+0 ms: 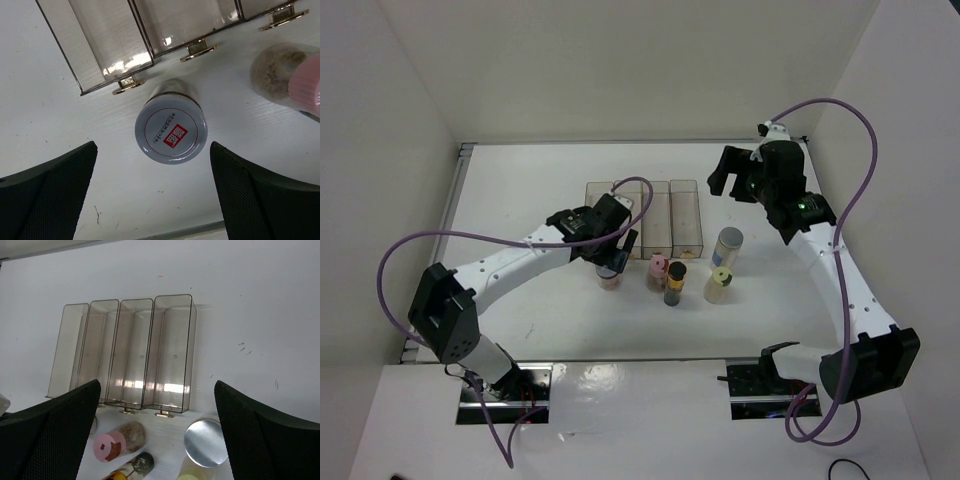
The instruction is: Organize the condiment bottles
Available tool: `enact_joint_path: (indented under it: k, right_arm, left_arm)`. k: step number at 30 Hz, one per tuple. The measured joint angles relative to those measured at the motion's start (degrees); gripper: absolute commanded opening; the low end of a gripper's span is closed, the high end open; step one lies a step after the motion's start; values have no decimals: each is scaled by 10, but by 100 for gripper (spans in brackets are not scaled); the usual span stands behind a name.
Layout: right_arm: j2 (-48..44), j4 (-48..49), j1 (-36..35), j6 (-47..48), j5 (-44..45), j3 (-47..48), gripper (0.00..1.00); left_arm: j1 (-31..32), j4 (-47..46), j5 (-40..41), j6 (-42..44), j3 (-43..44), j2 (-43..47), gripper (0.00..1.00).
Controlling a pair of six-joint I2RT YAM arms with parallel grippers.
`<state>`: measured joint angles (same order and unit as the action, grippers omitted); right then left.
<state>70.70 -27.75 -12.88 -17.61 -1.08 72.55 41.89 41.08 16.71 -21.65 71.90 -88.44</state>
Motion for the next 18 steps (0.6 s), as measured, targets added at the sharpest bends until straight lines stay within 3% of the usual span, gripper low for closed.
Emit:
enact_joint_path:
  k: [18]
  right_arm:
    - [0, 2, 0, 1, -7, -18, 98]
  left_arm:
    - [0, -39, -12, -12, 1, -42, 99]
